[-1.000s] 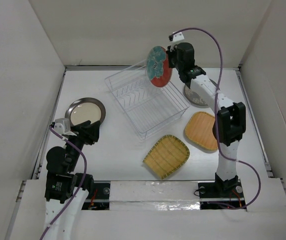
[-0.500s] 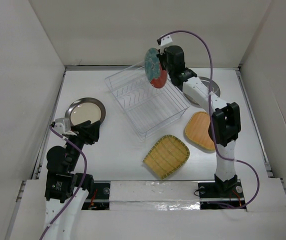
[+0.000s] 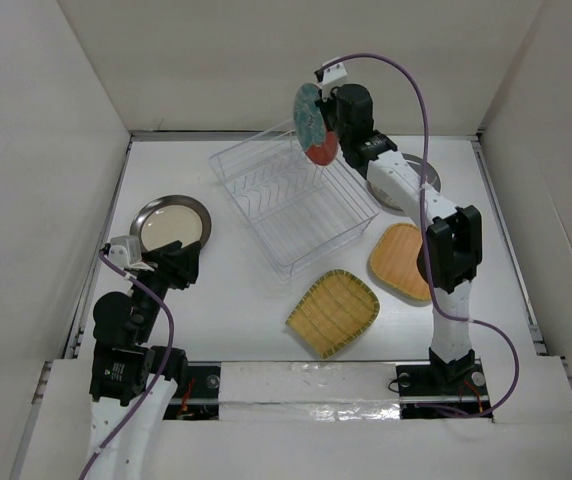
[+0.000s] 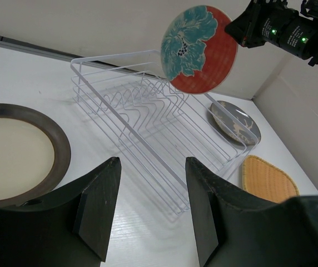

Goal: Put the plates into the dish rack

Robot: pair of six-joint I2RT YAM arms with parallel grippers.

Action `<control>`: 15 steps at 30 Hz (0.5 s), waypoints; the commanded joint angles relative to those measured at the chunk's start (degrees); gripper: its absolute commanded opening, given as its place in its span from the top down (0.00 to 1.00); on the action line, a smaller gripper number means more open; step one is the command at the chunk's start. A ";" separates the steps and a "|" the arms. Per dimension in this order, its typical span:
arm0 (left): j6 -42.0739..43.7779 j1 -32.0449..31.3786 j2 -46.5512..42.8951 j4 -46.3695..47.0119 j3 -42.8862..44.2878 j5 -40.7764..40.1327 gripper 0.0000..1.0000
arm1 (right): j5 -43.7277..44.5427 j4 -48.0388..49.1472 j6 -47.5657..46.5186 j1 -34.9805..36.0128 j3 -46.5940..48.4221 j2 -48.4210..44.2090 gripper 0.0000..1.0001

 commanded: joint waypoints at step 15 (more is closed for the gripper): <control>0.58 -0.43 0.94 1.89 1.45 0.01 0.53 | 0.19 15.31 -4.40 0.30 -1.42 -1.93 1.00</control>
